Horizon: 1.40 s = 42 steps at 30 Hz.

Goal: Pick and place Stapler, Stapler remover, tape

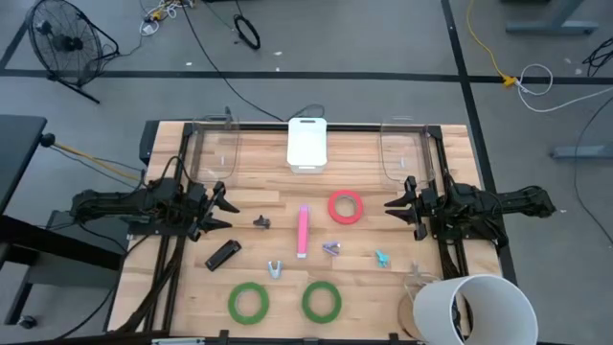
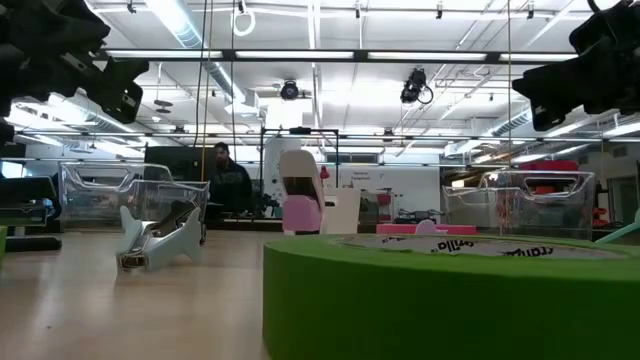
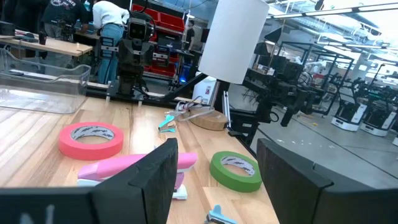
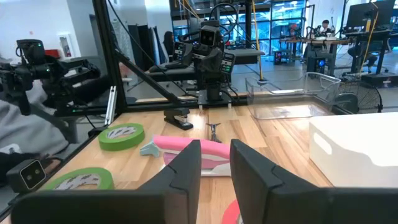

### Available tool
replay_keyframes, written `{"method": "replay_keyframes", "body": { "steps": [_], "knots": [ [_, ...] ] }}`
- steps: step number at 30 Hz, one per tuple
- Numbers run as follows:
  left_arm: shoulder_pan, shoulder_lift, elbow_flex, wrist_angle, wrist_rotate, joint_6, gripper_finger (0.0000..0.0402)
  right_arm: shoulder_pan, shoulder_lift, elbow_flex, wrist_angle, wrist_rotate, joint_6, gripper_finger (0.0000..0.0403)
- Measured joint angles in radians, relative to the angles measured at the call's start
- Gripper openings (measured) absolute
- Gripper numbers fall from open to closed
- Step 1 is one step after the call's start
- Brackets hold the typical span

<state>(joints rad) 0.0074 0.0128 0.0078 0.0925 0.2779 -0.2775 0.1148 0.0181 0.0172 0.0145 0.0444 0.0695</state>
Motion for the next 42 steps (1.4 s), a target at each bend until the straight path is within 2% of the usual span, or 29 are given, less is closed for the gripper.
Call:
{"method": "replay_keyframes", "body": {
  "steps": [32, 36, 42],
  "knots": [
    [0.0, 0.0, 0.0, 0.0, 0.0, 0.0, 0.0222, 0.0, 0.0, 0.0, 0.0, 0.0, -0.001, 0.0089],
    [0.0, 0.0, 0.0, 0.0, 0.0, 0.0, 0.0222, 0.0, 0.0, 0.0, 0.018, 0.028, -0.04, 0.0089],
    [0.0, 0.0, 0.0, 0.024, -0.064, 0.0, 0.0222, 0.0, 0.0, 0.0, 0.07, 0.034, -0.051, 0.0089]
  ]
}}
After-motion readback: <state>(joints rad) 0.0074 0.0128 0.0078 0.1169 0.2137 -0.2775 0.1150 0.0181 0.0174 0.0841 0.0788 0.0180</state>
